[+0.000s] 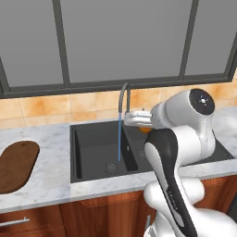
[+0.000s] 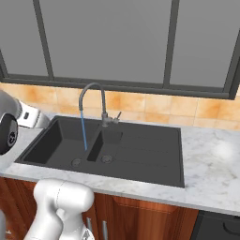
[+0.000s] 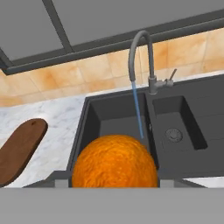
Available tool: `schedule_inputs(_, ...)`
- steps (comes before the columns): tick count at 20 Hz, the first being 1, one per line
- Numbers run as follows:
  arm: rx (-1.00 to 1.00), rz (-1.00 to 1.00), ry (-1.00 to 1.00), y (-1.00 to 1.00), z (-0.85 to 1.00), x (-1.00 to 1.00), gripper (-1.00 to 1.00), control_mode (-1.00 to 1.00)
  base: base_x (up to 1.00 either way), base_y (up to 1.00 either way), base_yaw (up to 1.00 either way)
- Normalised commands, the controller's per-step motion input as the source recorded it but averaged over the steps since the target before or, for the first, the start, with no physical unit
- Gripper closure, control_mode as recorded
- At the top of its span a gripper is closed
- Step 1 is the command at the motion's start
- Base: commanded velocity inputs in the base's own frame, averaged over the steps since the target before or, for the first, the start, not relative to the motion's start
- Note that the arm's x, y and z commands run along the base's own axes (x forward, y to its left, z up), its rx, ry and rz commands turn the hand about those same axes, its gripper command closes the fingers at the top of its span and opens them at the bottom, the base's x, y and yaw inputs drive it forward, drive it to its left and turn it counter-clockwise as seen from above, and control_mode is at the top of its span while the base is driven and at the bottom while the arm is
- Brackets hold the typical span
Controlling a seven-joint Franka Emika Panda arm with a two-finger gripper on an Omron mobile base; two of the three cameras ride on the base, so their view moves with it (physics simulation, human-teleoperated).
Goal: Pick the tangerine from the sink and place it on the cutting board to airdry. Then turn off the sink faucet.
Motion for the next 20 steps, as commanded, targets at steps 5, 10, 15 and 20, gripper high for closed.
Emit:
schedule_inputs(5, 0.01, 0.04, 0.13, 0.38, 0.42, 0.00, 1.00, -1.00, 0.00, 0.00, 0.00)
schedule_inputs(10, 0.00, 0.05, 0.08, 0.60, 0.04, 0.00, 1.00, -1.00, 0.00, 0.00, 0.00)
schedule_inputs(15, 0.00, 0.04, 0.01, 0.61, 0.00, 0.00, 1.00, -1.00, 0.00, 0.00, 0.00)
schedule_inputs(20, 0.02, 0.09, 0.00, 0.25, -0.09, 0.00, 1.00, -1.00, 0.00, 0.00, 0.00)
